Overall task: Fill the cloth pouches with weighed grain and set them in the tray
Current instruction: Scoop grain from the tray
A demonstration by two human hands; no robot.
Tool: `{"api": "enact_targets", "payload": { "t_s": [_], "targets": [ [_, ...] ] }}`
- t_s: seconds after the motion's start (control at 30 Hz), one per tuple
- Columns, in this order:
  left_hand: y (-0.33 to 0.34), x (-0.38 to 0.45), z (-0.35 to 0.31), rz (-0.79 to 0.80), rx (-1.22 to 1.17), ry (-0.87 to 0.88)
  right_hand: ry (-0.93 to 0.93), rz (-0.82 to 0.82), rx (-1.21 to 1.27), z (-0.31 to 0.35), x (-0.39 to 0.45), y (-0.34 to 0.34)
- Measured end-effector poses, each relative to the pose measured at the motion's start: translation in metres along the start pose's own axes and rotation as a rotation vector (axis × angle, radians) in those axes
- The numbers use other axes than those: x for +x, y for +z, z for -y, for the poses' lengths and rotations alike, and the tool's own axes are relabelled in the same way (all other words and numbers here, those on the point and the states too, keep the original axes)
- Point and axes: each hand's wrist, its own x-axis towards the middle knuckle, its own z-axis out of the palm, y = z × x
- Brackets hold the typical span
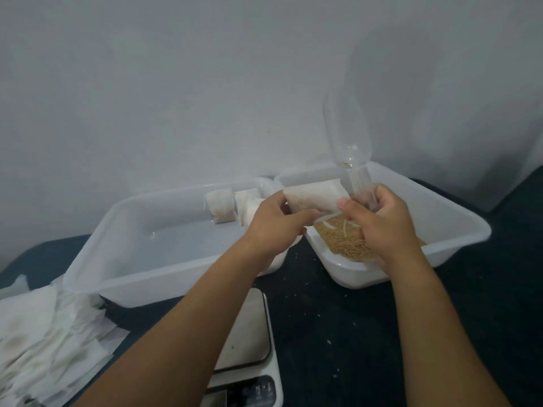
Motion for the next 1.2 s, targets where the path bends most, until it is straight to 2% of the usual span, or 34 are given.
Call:
{"api": "enact_targets", "payload": {
  "t_s": [0.3,0.77,1.2],
  "targets": [
    [0.008,0.015,0.004,0.022,0.063,0.031,0.068,-0.036,-0.025,-0.011,0.007,-0.007],
    [0.003,0.015,0.0,0.039,0.102,0.097,0.057,0.009,-0.141,-0.014,0.007,-0.005],
    [0.0,0.014,0.004,0.009,0.097,0.071,0.047,0.001,-0.174,-0.011,0.006,-0.003]
  ]
}}
